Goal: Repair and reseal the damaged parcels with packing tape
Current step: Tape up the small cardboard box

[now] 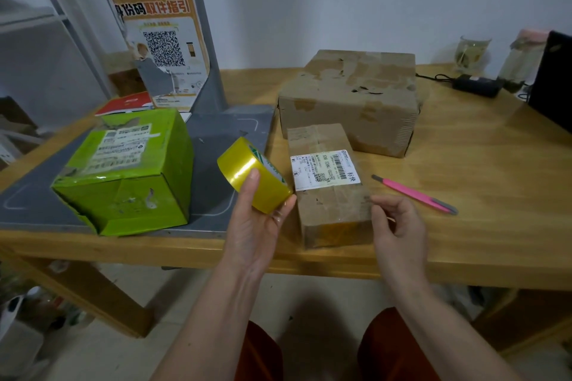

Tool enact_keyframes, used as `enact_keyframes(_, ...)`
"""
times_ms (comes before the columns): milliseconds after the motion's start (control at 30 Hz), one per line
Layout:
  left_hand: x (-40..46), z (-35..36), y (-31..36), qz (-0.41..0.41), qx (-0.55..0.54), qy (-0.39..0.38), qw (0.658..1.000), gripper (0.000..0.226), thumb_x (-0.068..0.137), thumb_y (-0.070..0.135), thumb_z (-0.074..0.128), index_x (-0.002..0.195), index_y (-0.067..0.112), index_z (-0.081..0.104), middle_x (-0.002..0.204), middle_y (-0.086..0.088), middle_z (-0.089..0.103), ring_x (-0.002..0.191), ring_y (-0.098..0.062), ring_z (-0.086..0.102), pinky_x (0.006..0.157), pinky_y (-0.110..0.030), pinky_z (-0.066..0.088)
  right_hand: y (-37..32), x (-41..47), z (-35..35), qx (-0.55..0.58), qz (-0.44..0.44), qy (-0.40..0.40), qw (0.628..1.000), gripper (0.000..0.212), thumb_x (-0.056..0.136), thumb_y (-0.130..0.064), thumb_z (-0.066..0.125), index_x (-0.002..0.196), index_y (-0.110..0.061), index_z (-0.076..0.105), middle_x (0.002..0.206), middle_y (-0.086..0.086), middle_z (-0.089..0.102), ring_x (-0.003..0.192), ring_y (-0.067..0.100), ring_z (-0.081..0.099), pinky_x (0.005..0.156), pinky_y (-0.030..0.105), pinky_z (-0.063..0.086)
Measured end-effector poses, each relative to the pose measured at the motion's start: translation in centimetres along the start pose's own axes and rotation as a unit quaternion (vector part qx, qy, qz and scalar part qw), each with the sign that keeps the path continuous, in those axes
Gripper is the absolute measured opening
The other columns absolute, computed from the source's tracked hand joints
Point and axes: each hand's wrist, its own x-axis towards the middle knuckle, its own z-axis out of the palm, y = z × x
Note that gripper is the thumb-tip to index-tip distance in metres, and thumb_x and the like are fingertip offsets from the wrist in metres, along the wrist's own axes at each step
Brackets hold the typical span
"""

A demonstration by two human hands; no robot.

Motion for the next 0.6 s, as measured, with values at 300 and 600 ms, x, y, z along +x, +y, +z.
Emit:
enact_keyframes(300,-2.0,-0.2,0.4,-0.019,0.099,-0.067,0.993,0.036,0.081,0.036,0.061,0.115,0.027,0.063,0.116,-0.002,0.072,0.112,-0.02,0.066,0.085,-0.032,0.057,-0.9,2.9,-1.7,-0.025,0.059,-0.097,0.993,0.022,0.093,0.0,0.053,0.094,-0.018,0.065,0.098,0.0,0.065,0.094,0.01,0.059,0.078,0.025,0.048)
enact_keyframes(600,-4.4,-1.1,-0.1,-0.027,0.187,-0.152,0.97,0.047,0.064,0.045,0.076,0.109,0.031,0.075,0.121,-0.003,0.069,0.109,-0.02,0.067,0.078,-0.031,0.059,-2.6,4.5,-3.5,-0.157,-0.006,-0.133,0.979,0.018,0.084,-0.002,0.063,0.095,-0.017,0.062,0.094,0.002,0.061,0.089,0.016,0.059,0.072,0.018,0.05)
